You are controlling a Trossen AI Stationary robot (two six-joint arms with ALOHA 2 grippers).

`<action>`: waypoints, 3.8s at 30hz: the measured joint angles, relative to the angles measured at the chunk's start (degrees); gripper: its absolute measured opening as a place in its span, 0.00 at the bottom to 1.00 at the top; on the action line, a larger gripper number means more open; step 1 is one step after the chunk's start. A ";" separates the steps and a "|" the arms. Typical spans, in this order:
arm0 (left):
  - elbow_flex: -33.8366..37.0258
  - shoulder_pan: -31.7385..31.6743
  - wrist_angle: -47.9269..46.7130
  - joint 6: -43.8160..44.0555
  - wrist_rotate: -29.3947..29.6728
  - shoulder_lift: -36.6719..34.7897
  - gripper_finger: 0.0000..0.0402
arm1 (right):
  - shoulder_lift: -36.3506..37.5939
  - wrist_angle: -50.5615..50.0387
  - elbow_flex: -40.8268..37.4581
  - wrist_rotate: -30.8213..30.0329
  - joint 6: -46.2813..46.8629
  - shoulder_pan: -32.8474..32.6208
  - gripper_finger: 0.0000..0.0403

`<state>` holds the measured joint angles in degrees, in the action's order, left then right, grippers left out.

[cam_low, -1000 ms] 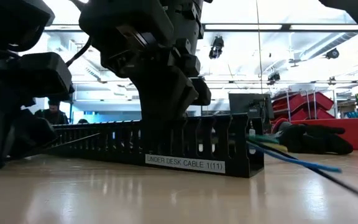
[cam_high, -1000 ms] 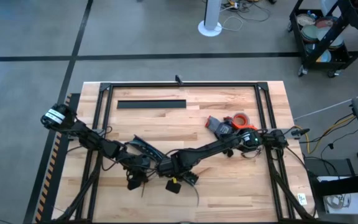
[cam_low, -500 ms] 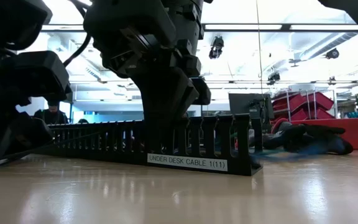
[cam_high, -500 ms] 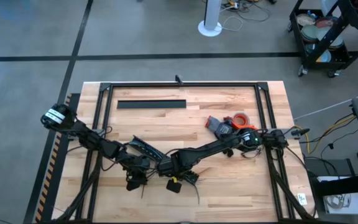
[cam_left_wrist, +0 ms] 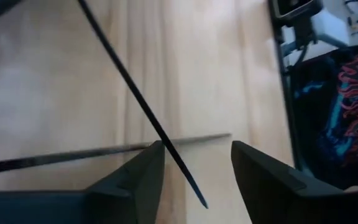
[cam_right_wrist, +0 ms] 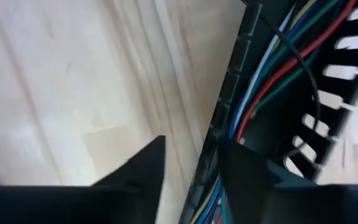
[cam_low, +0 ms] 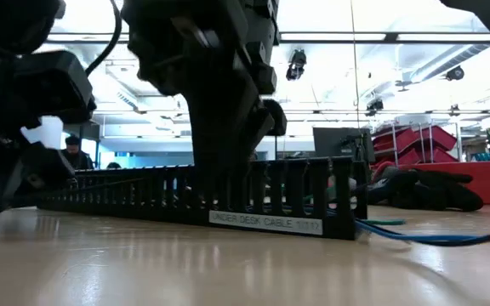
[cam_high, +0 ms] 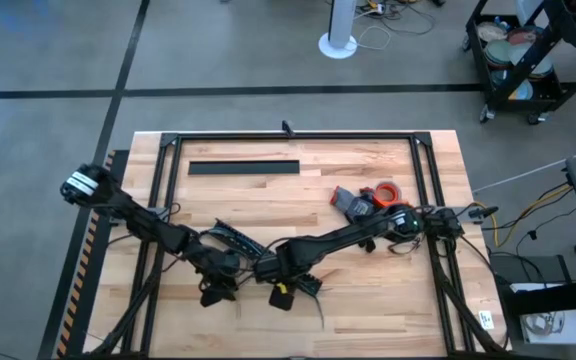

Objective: Ziptie cables
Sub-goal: Put the colored zip-tied cables into the black cable duct, then insert the black cable duct cover into the black cable duct

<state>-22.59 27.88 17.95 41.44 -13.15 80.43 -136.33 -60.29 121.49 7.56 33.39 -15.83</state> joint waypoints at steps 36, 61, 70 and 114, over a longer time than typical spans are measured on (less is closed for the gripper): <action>-1.27 -2.67 -10.84 -4.46 6.80 -19.68 0.60 | 7.35 -4.68 -0.21 -14.88 -8.88 0.33 0.81; -1.62 -42.73 -24.53 -26.34 4.59 -32.39 0.42 | 18.21 18.82 -26.03 -8.82 -38.12 29.14 0.69; -1.62 -49.20 -14.97 -29.15 5.10 -27.33 0.34 | 16.93 20.50 -25.86 -6.15 -63.08 42.33 0.62; -6.82 -50.77 -15.74 -40.71 5.22 -19.64 0.24 | 12.17 11.48 -22.34 -2.01 -68.49 45.92 0.01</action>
<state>-29.41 -22.90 2.21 0.73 -7.92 60.80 -124.17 -48.81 99.15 5.54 -35.10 30.09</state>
